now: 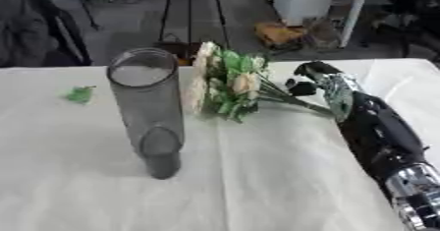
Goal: Arrange flowers into the vase.
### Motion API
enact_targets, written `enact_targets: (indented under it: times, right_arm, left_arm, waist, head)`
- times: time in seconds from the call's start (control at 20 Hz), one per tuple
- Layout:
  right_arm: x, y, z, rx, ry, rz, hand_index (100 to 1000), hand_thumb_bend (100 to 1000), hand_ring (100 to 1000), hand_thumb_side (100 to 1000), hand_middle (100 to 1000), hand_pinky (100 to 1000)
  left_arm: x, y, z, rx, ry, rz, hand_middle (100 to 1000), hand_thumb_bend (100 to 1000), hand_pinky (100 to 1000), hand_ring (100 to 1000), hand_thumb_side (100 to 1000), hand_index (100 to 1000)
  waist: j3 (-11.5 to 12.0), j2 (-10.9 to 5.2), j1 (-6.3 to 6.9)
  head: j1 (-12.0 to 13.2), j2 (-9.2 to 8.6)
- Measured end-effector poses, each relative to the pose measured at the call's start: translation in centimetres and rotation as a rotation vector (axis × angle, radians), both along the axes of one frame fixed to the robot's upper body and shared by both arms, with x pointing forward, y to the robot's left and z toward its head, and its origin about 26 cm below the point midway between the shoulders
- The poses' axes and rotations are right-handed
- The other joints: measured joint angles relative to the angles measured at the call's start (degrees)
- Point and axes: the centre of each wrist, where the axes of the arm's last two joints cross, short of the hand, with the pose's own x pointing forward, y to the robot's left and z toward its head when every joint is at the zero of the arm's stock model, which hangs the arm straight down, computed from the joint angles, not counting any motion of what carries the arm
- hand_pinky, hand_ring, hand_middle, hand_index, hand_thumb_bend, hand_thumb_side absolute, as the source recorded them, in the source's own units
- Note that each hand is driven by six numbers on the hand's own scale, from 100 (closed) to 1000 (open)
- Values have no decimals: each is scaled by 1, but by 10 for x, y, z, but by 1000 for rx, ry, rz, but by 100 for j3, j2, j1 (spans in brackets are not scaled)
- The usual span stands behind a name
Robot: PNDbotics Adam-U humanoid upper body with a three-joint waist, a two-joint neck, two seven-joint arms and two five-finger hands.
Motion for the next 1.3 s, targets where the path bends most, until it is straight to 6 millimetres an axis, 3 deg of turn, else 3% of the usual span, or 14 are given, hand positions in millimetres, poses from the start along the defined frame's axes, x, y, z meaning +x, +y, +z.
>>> enact_targets:
  times: [0.75, 1.3]
  right_arm:
    - [1, 5, -11, 18, 55, 37, 884, 100, 893, 560, 846, 839]
    - [5, 15, 8, 25, 52, 126, 886, 100, 894, 574, 850, 843]
  left_arm:
    - [0, 0, 0, 0, -1, -1, 652, 1000, 565, 494, 815, 702]
    - [-1, 2, -4, -4, 8, 10, 652, 1000, 566, 495, 818, 703]
  waist:
    - [-6, 0, 0]
    - [-220, -136, -51]
  head:
    - [17, 0]
    - [150, 12]
